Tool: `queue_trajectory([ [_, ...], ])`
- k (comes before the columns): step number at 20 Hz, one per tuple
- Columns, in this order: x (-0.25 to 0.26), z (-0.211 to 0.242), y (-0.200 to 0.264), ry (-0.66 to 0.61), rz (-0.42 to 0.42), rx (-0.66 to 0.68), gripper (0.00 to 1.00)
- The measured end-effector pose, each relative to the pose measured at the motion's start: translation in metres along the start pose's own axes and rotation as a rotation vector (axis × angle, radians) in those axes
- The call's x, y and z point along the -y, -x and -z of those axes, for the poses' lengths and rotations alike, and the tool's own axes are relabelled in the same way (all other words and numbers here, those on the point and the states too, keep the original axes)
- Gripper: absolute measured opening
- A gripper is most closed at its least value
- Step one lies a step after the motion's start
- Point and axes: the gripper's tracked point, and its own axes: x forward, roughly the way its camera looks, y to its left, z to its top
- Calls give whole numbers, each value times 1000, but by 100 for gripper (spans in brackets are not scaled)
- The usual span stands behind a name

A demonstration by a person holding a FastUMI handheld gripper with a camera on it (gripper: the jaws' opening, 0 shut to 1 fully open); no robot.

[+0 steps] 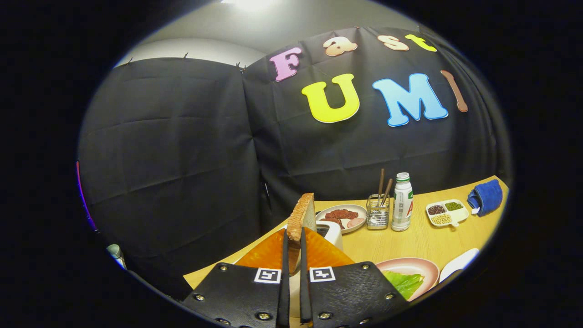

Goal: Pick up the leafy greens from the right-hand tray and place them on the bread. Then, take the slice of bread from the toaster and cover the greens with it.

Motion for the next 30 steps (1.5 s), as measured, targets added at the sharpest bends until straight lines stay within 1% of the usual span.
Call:
queue_trajectory([
  [7,6,-23,15,-27,7,64,9],
  [12,19,-24,24,-37,33,83,9],
  [15,37,-23,30,-43,64,84,9],
  [18,67,-17,42,-30,132,78,9],
  [21,103,-2,57,-34,218,55,9],
  [25,145,21,72,-50,310,17,9],
  [30,180,48,87,-40,414,-26,9],
])
